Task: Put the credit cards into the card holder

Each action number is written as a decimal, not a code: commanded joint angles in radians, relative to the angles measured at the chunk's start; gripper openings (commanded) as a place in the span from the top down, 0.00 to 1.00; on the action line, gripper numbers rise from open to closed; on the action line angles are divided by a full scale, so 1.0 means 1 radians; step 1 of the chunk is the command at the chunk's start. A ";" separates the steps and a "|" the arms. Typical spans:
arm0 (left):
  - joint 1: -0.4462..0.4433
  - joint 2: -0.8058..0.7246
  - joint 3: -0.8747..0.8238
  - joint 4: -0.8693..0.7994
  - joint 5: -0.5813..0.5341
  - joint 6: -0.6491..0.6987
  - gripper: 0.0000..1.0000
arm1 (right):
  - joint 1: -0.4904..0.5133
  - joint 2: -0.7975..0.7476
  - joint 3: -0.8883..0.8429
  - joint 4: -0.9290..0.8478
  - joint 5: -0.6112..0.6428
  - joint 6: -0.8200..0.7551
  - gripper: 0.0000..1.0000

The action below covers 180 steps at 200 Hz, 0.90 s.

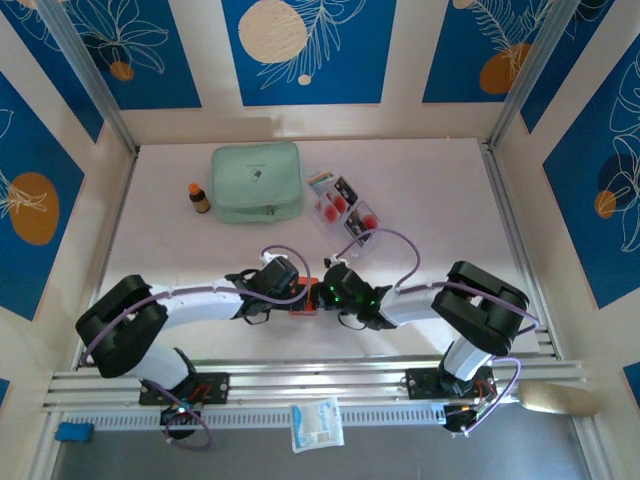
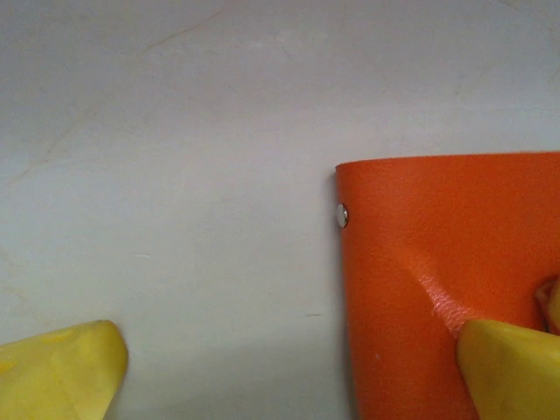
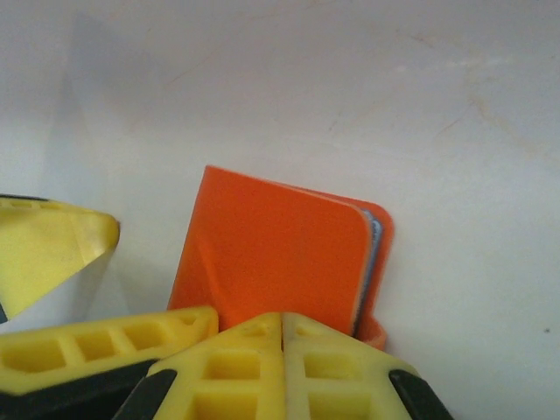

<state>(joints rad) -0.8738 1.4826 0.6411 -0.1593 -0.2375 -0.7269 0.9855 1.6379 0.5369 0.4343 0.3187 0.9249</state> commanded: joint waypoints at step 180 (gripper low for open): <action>0.030 -0.120 -0.090 -0.095 0.040 -0.204 0.00 | 0.233 0.248 -0.091 -0.496 -0.032 0.132 1.00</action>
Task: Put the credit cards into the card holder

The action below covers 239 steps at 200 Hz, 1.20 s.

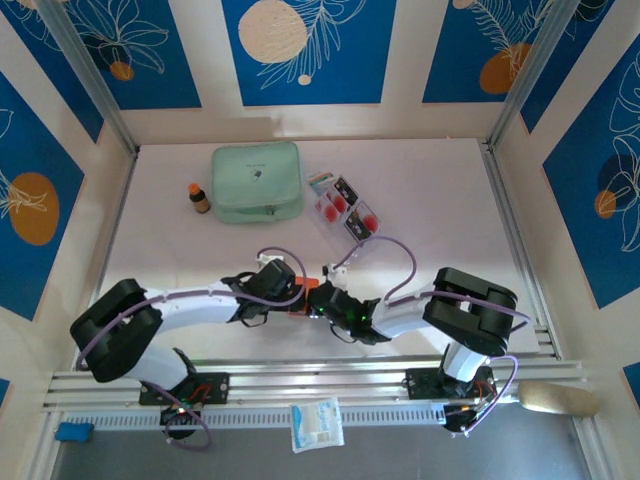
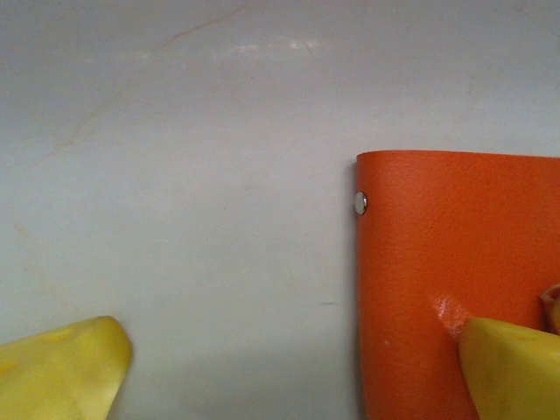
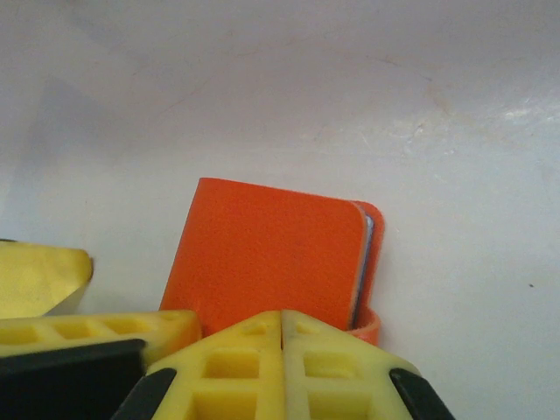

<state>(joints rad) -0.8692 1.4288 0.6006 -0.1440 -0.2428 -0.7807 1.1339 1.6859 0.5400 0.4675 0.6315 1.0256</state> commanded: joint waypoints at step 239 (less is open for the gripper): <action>0.179 -0.220 0.098 -0.225 0.029 0.035 0.00 | -0.496 -0.441 0.382 -1.019 -0.497 -0.381 0.16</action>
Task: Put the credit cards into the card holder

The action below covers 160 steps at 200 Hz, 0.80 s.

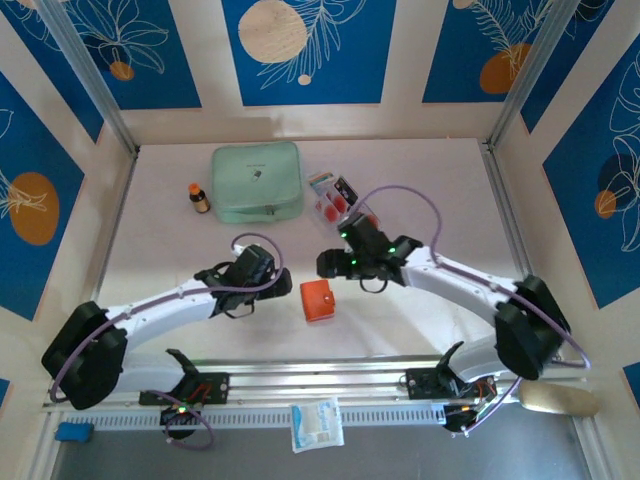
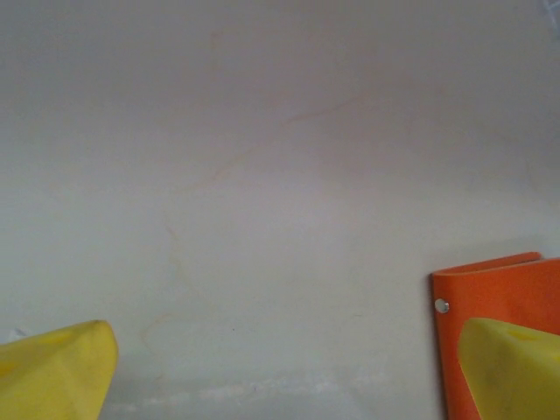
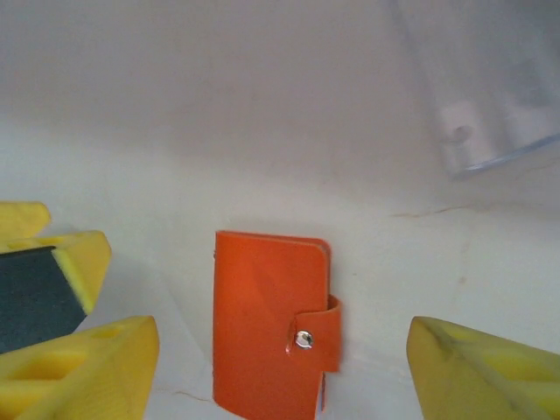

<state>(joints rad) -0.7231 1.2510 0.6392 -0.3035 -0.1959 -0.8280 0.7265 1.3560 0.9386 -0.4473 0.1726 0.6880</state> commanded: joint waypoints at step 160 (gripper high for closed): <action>0.444 -0.084 -0.100 0.712 -0.355 0.809 0.00 | -0.725 -0.092 -0.231 0.348 0.339 -0.282 0.01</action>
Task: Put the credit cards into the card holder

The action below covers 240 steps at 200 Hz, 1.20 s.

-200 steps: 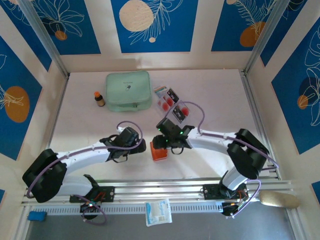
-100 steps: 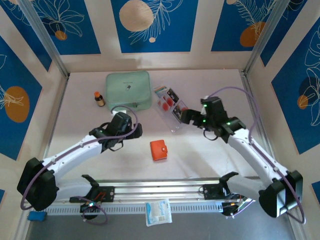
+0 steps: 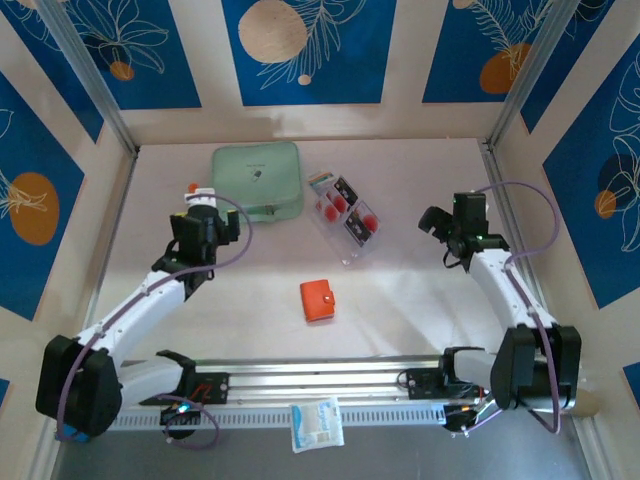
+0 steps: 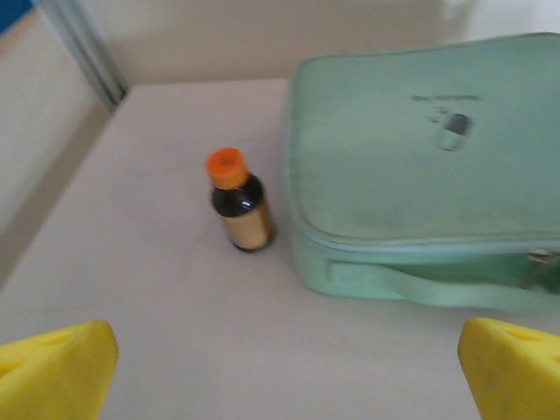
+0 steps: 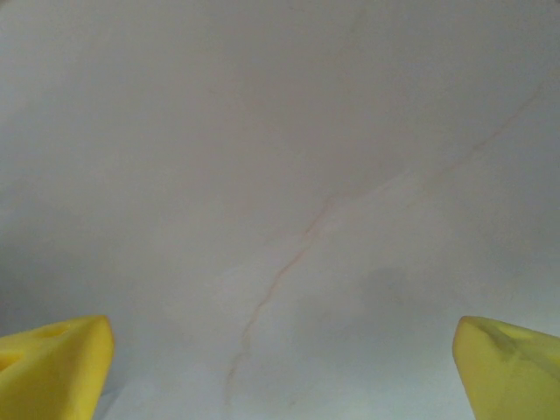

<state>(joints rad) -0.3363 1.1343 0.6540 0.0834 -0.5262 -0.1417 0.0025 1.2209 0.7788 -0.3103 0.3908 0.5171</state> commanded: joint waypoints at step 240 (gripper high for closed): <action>0.259 0.429 -0.283 0.862 0.423 0.183 0.00 | 0.032 0.303 -0.382 1.156 -0.123 -0.387 0.01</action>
<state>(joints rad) -0.0853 1.5608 0.3782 0.9005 -0.1284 0.0353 0.0273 1.5299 0.3851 0.8078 0.2611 0.1551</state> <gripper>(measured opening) 0.998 0.992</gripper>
